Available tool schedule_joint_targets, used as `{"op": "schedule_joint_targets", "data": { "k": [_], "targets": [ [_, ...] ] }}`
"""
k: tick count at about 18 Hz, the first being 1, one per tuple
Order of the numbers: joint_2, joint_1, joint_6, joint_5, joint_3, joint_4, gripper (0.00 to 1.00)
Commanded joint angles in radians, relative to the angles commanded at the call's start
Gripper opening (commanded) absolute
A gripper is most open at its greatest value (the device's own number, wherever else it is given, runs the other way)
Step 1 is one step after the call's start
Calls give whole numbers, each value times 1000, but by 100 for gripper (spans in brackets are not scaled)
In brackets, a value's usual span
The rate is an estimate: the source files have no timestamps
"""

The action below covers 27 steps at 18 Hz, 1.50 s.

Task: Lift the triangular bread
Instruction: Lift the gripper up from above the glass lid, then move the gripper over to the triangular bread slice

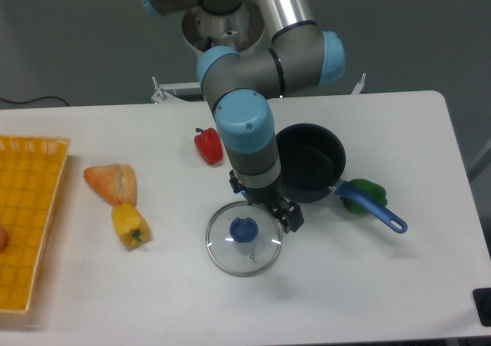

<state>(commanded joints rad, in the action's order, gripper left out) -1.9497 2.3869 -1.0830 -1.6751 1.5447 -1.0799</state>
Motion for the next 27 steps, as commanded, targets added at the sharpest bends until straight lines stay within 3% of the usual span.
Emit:
{"op": "schedule_joint_targets", "data": {
  "k": [8,12,19,23,27],
  "targets": [
    [0,-3,3,2,12,2,100],
    [-5,-14,87,3,54,54,100],
    [-9,-112,302,80,77,55,100],
    [15,-185,418,55,161,51,100],
    [20,-314,453,28,189,51,100]
  ]
}}
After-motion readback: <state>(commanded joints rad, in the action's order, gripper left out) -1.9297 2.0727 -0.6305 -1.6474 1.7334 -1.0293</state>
